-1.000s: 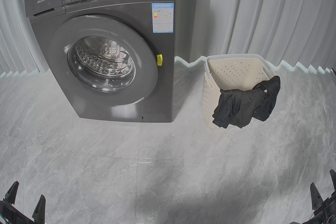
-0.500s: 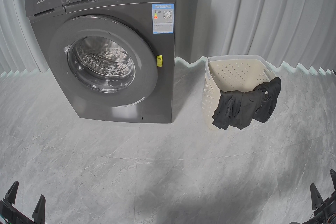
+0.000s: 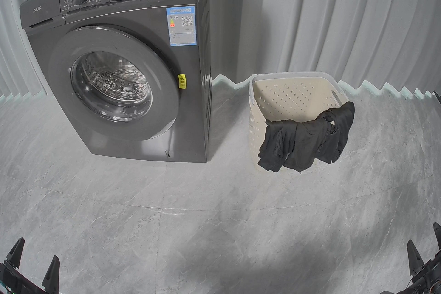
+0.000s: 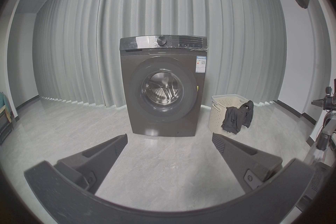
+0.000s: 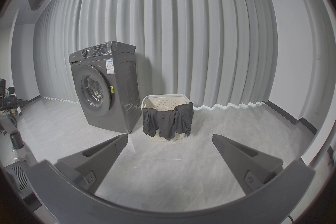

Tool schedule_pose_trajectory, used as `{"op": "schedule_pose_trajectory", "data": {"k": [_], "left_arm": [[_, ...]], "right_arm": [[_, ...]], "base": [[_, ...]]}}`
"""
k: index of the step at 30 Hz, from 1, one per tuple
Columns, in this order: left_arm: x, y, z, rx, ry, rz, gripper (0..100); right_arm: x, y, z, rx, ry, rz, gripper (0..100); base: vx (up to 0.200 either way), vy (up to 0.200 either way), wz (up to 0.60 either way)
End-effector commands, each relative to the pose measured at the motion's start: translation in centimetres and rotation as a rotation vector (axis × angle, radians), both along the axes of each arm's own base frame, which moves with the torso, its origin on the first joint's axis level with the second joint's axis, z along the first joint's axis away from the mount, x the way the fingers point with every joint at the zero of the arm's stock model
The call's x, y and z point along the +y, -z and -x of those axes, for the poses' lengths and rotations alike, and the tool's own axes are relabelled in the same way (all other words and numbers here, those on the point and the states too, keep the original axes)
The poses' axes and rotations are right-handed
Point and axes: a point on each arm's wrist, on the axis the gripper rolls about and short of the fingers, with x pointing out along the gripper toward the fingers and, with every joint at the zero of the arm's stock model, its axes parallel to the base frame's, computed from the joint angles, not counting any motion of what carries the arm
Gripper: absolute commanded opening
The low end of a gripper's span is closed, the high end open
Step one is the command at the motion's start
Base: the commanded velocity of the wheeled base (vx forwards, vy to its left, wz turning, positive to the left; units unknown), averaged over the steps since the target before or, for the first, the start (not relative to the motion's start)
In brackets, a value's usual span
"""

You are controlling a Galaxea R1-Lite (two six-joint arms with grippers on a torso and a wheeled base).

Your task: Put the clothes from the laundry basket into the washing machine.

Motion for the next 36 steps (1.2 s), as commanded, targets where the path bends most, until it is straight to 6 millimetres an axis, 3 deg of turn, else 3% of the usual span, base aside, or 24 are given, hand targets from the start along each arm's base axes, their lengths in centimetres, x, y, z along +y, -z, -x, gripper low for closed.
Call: {"op": "schedule_pose_trajectory", "data": {"k": [1, 19, 31, 36], "left_arm": [[0.00, 0.49, 0.00, 0.002, 0.000, -0.001, 100], [0.00, 0.49, 0.00, 0.002, 0.000, -0.003, 100], [0.00, 0.50, 0.00, 0.003, -0.001, -0.003, 100], [0.00, 0.50, 0.00, 0.003, -0.001, -0.003, 100]], "right_arm": [[0.00, 0.52, -0.04, 0.007, 0.001, 0.001, 100], [0.00, 0.51, -0.04, 0.005, 0.001, 0.001, 100], [0.00, 0.51, -0.04, 0.005, 0.001, 0.001, 100], [0.00, 0.52, -0.04, 0.007, 0.001, 0.001, 100]], "base": [[0.000, -0.200, 0.00], [0.000, -0.200, 0.00], [0.000, 0.000, 0.00], [0.200, 0.000, 0.00]]}}
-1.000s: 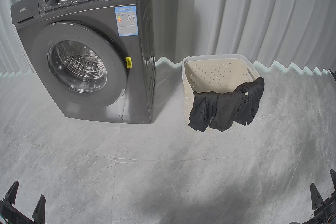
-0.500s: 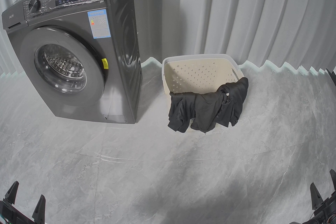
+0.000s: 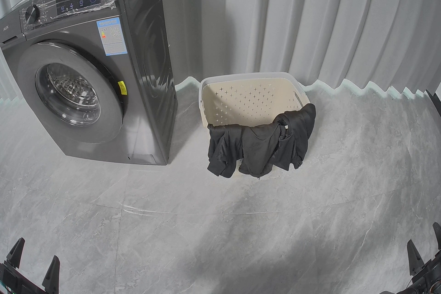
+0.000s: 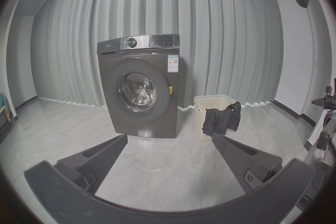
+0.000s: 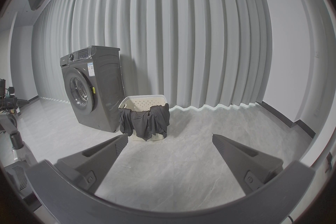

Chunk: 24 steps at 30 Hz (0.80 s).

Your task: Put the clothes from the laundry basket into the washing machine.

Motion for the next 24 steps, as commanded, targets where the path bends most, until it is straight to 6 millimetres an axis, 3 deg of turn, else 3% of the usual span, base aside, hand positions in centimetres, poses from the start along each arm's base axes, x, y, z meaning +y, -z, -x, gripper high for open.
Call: {"op": "schedule_pose_trajectory", "data": {"k": [1, 15, 24], "left_arm": [[0.00, 0.47, 0.00, 0.000, 0.001, 0.003, 100], [0.00, 0.47, 0.00, 0.000, 0.001, 0.003, 100], [0.00, 0.47, 0.00, 0.000, -0.001, 0.006, 100]], "right_arm": [[0.00, 0.52, -0.04, 0.006, -0.002, 0.001, 100], [0.00, 0.53, -0.04, 0.008, 0.000, 0.001, 100], [0.00, 0.52, -0.04, 0.006, -0.002, 0.001, 100]], "base": [[0.200, 0.000, 0.00], [0.200, 0.000, 0.00], [0.000, 0.000, 0.00]]}}
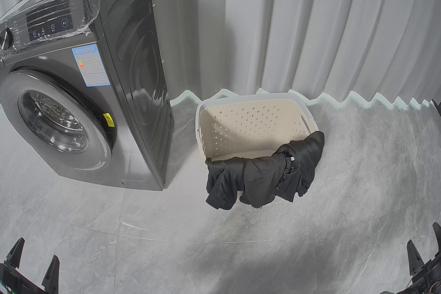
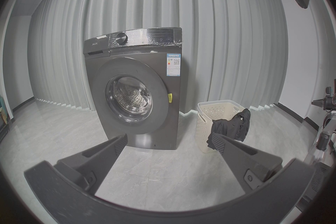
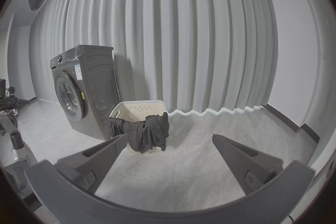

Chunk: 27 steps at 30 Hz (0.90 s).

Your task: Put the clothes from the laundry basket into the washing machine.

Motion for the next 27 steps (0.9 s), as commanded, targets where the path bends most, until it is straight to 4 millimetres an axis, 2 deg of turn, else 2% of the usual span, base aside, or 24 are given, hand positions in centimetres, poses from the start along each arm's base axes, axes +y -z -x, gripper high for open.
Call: {"op": "schedule_pose_trajectory", "data": {"k": [1, 7, 19, 27], "left_arm": [[0.00, 0.48, 0.00, 0.001, 0.001, 0.001, 100], [0.01, 0.48, 0.00, 0.001, -0.004, 0.007, 100], [0.00, 0.48, 0.00, 0.001, -0.001, -0.002, 100], [0.00, 0.48, 0.00, 0.001, -0.001, -0.005, 100]], "right_arm": [[0.00, 0.52, -0.04, 0.007, 0.000, 0.001, 100], [0.00, 0.52, -0.04, 0.007, 0.000, 0.001, 100], [0.00, 0.52, -0.04, 0.007, 0.001, 0.002, 100], [0.00, 0.51, -0.04, 0.005, 0.001, 0.001, 100]], "base": [[0.000, 0.000, 0.00], [0.000, 0.000, 0.00], [0.000, -0.200, 0.00], [0.000, 0.000, 0.00]]}}
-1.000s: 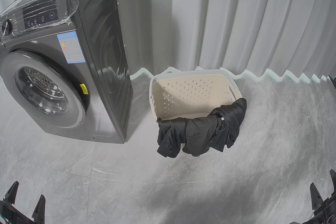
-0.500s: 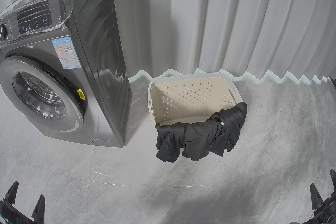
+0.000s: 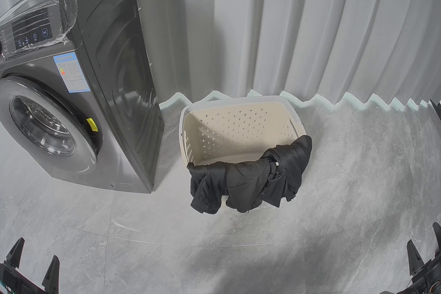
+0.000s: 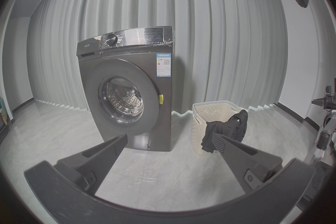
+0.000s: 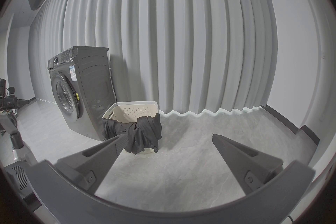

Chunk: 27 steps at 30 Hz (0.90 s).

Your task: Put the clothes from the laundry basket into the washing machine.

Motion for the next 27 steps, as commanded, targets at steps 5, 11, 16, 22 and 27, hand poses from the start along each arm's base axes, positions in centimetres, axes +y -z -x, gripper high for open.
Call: {"op": "schedule_pose_trajectory", "data": {"k": [5, 11, 16, 22, 27], "left_arm": [[0.00, 0.50, 0.00, 0.002, 0.000, 0.002, 100], [0.00, 0.48, 0.00, 0.001, 0.001, 0.003, 100], [0.00, 0.48, 0.00, 0.001, 0.000, 0.005, 100], [0.00, 0.48, 0.00, 0.001, 0.000, 0.005, 100], [0.00, 0.48, 0.00, 0.001, 0.000, 0.003, 100]], "right_arm": [[0.00, 0.51, -0.04, 0.006, -0.002, 0.001, 100], [0.00, 0.53, -0.04, 0.007, -0.002, 0.001, 100], [0.00, 0.53, -0.04, 0.007, -0.003, 0.000, 100], [0.00, 0.51, -0.04, 0.006, -0.003, 0.001, 100], [0.00, 0.51, -0.04, 0.006, 0.000, 0.000, 100]], "base": [[0.000, 0.000, 0.00], [0.133, 0.000, 0.00], [0.200, 0.000, 0.00], [0.200, 0.000, 0.00], [0.120, 0.000, 0.00]]}}
